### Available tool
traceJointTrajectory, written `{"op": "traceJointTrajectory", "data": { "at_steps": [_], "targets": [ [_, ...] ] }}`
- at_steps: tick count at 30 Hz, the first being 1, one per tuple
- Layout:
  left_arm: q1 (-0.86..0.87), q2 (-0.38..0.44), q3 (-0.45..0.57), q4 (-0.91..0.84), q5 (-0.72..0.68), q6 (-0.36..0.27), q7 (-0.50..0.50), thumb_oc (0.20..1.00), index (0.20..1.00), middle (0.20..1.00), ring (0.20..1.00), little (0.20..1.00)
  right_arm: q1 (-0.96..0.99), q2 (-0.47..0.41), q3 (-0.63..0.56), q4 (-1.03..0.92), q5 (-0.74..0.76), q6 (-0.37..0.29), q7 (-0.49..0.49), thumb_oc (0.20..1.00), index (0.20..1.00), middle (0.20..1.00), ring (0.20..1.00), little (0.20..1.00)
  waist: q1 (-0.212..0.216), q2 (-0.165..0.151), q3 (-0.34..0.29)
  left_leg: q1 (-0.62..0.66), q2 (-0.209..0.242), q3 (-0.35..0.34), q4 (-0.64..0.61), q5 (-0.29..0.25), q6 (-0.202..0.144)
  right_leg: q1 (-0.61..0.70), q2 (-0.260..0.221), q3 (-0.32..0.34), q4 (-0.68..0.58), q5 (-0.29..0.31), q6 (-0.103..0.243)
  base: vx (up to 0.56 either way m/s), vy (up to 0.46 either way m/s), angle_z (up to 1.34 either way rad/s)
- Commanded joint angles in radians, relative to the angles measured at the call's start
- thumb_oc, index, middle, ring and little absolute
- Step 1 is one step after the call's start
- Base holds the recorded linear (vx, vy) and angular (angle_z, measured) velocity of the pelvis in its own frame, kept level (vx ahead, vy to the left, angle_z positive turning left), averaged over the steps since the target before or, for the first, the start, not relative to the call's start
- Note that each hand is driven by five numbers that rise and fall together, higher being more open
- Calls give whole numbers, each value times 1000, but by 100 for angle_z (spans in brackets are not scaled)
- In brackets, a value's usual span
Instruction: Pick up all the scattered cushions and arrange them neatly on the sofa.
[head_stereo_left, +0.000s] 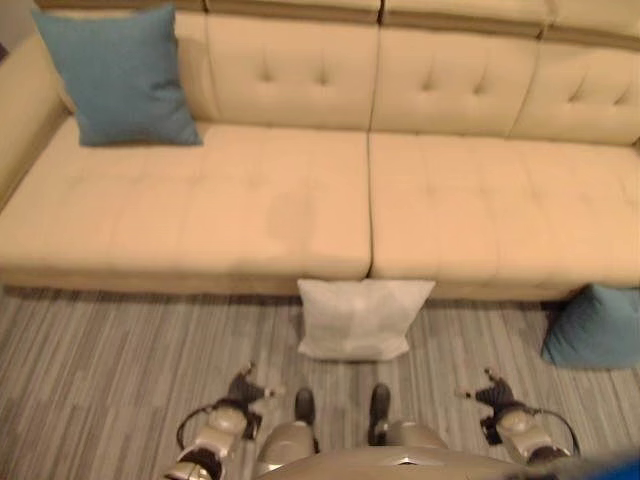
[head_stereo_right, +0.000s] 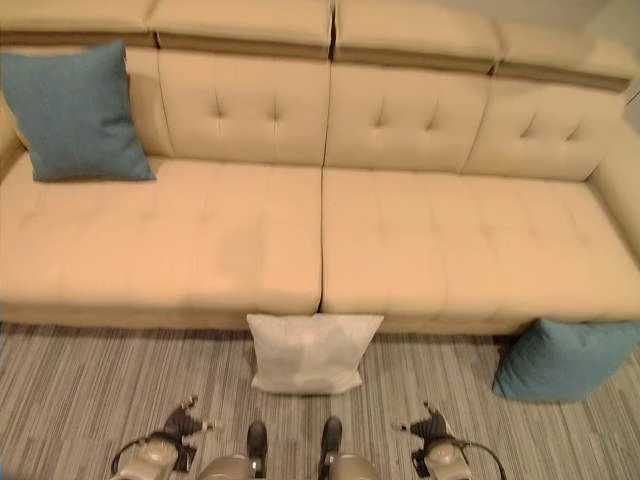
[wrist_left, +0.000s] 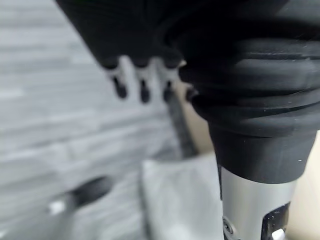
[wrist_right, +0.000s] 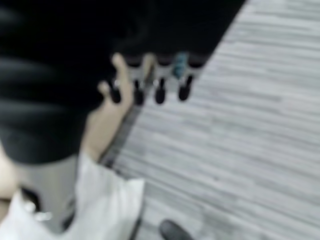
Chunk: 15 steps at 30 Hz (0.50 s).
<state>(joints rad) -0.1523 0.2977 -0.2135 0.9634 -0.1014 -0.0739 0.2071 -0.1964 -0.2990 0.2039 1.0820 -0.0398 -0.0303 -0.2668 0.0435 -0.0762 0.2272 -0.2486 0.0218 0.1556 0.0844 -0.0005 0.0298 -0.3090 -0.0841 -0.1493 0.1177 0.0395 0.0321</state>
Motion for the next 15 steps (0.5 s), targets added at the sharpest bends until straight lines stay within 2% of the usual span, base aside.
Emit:
{"op": "traceJointTrajectory", "data": {
  "at_steps": [1,3,4,5,10,11,13,15],
  "targets": [
    [-47,15,-13,-64,-85,-60,81,1000,1000,1000,1000,1000,-55,-42,18,-77,50,-22,-85,1000,1000,1000,1000,1000,-3,0,23,-99,-1,-24,64,-7,-58,-10,-37,8,107,-43,87,-193,30,3],
    [-78,22,-18,-75,-93,-66,102,1000,1000,1000,1000,1000,-84,-51,23,-94,52,-20,-102,1000,1000,1000,1000,1000,-7,1,31,-146,0,-20,78,-5,-57,-63,-41,6,126,-38,85,-112,6,3],
    [-166,29,-33,-106,-124,-81,157,1000,1000,1000,1000,1000,-165,-65,32,-119,67,-19,-145,1000,1000,1000,1000,1000,-14,6,40,-264,1,-34,115,-23,-60,-185,-54,5,166,-50,92,-172,-10,0],
    [-214,31,-44,-100,-147,-86,178,1000,1000,1000,1000,1000,-208,-69,43,-121,79,-22,-162,1000,1000,1000,1000,1000,-18,6,46,-317,4,-35,130,-22,-59,-238,-59,3,182,-48,93,-162,-19,-5],
    [-385,58,-79,-102,-213,-101,192,1000,1000,1000,1000,1000,-364,-116,47,-135,102,-21,-221,1000,1000,1000,1000,1000,-43,17,45,-569,18,-55,209,-18,-56,-481,-79,9,259,-46,95,-95,-27,4],
    [-488,61,-98,-70,-253,-105,211,1000,1000,1000,1000,1000,-447,-146,42,-122,125,-20,-247,1000,1000,1000,1000,1000,-54,25,48,-654,17,-69,233,-19,-51,-571,-85,14,294,-49,96,-65,-11,-4],
    [-586,75,-115,-63,-283,-113,223,1000,1000,1000,1000,1000,-541,-185,41,-120,154,-33,-283,1000,1000,1000,1000,1000,-65,40,64,-773,17,-84,266,-21,-44,-697,-92,29,340,-59,98,-45,2,5],
    [-657,96,-127,-60,-302,-117,229,1000,1000,1000,1000,1000,-604,-209,50,-126,175,-40,-296,1000,1000,1000,1000,1000,-71,43,79,-838,15,-95,289,-23,-40,-762,-93,43,371,-63,101,-10,-4,6]
  ]
}}
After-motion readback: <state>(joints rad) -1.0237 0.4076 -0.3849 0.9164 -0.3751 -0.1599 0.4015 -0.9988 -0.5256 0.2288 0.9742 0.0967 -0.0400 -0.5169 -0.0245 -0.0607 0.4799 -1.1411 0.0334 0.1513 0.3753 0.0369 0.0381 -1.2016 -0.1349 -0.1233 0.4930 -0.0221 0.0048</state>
